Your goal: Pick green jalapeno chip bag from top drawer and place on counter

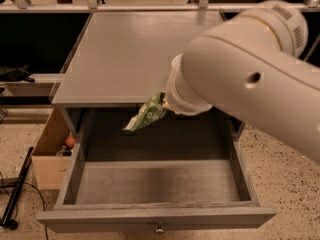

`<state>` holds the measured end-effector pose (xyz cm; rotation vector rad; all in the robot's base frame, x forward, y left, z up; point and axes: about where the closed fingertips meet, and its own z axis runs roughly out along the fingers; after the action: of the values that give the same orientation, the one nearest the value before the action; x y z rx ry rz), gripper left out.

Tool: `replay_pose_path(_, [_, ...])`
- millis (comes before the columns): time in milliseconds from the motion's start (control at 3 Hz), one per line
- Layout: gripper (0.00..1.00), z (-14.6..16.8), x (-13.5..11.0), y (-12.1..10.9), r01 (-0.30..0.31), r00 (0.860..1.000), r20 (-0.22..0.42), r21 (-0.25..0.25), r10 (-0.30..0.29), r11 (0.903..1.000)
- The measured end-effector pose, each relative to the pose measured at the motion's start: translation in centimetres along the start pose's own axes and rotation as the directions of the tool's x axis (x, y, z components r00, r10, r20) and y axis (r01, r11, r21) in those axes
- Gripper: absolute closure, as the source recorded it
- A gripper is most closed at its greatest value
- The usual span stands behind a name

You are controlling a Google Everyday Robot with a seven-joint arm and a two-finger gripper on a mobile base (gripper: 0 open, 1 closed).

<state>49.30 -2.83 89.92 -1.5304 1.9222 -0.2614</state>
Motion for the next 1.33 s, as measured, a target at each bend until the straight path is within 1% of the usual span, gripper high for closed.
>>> replay_pose_path(333, [1.00, -1.8, -3.9, -3.3, 0.071, 0.997, 0.012, 0.059, -0.072, 0.9957])
replay_pose_path(667, [1.00, -1.8, -3.9, -3.3, 0.071, 0.997, 0.013, 0.059, -0.072, 0.9957])
replay_pose_path(1000, [1.00, -1.9, -4.3, -4.1, 0.075, 0.995, 0.060, 0.059, -0.079, 0.9954])
replay_pose_path(1333, [1.00, -1.4, -6.6, -6.0, 0.136, 0.981, 0.127, 0.082, -0.146, 0.9873])
